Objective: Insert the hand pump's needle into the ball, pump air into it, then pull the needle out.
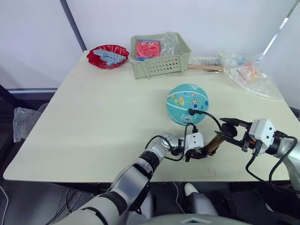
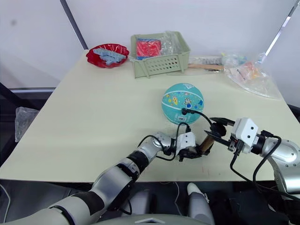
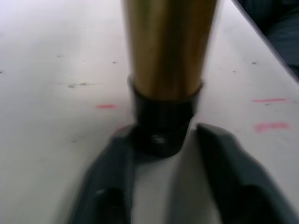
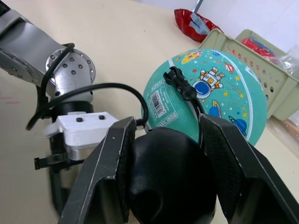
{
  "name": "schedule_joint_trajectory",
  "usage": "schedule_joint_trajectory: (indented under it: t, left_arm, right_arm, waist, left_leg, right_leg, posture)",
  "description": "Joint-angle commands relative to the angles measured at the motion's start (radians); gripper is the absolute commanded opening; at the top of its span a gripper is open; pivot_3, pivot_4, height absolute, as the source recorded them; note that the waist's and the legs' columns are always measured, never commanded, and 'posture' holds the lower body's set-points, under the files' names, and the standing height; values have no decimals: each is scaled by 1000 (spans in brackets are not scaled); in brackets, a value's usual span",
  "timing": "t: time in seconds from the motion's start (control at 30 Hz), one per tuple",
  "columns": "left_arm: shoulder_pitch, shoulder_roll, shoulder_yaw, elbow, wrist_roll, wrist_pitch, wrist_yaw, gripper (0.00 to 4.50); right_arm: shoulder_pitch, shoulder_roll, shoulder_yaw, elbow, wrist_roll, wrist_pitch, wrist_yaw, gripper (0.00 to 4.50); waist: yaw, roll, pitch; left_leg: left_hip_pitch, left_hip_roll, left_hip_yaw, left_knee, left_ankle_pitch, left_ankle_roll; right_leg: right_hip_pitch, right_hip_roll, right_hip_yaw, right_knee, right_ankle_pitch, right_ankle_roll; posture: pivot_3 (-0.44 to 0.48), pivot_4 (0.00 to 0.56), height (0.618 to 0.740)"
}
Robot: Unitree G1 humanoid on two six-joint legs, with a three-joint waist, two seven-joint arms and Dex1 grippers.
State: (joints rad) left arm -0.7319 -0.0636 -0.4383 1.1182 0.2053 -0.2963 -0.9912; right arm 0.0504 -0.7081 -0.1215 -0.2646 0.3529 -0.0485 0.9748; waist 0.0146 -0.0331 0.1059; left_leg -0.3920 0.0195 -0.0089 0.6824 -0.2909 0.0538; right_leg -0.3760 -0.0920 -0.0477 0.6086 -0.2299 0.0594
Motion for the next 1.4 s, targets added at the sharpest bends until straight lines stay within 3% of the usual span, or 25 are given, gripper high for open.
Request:
schedule_joint_trajectory:
  t: [0.03,0.1,0.2,0.47,0.9,1.2,1.4]
  left_arm:
    - [28,51,10,62,17,34,-27,3798]
    - [26,62,27,34,-5,17,-66,4352]
    - [27,82,60,-17,-49,5,-123,4500]
    - [64,158,126,-226,-157,48,-232,4500]
    - [236,457,230,-738,-368,207,-403,4500]
    - [322,630,317,-948,-526,298,-486,4500]
    - [366,690,344,-1022,-595,332,-513,4500]
  right_arm:
    - [44,-3,81,68,-44,35,35,1672]
    - [40,-4,80,71,-38,31,41,1672]
    - [30,-4,72,69,-23,37,40,1672]
    - [30,-13,58,56,1,45,33,1672]
    - [18,-65,-17,7,73,111,31,1672]
    - [1,-100,-46,-37,120,178,25,1672]
    - [-20,-112,-78,-56,126,219,-5,1672]
  waist:
    - [1,1,0]
    - [1,2,1]
    - [-4,6,4]
    - [0,18,15]
    - [4,31,29]
    - [6,34,33]
    - [4,36,36]
  left_leg:
    - [0,0,0,0,0,0]
    - [1,-1,0,1,0,0]
    - [2,-1,0,1,0,0]
    - [0,-1,0,-1,0,0]
    - [-5,-3,0,-1,0,-1]
    - [-6,-5,2,-1,1,-1]
    - [-6,-6,2,-1,1,-1]
  right_leg:
    - [0,0,0,0,0,0]
    - [0,-1,2,0,1,-1]
    - [0,1,5,1,2,-1]
    - [-3,5,7,1,2,-2]
    - [-7,1,11,0,2,-2]
    - [-7,4,8,0,2,-1]
    - [-7,5,8,1,1,-1]
  posture:
    - [0,150,738]
    - [0,150,738]
    - [0,150,738]
    - [0,150,738]
    - [0,150,738]
    - [0,150,738]
    - [0,150,738]
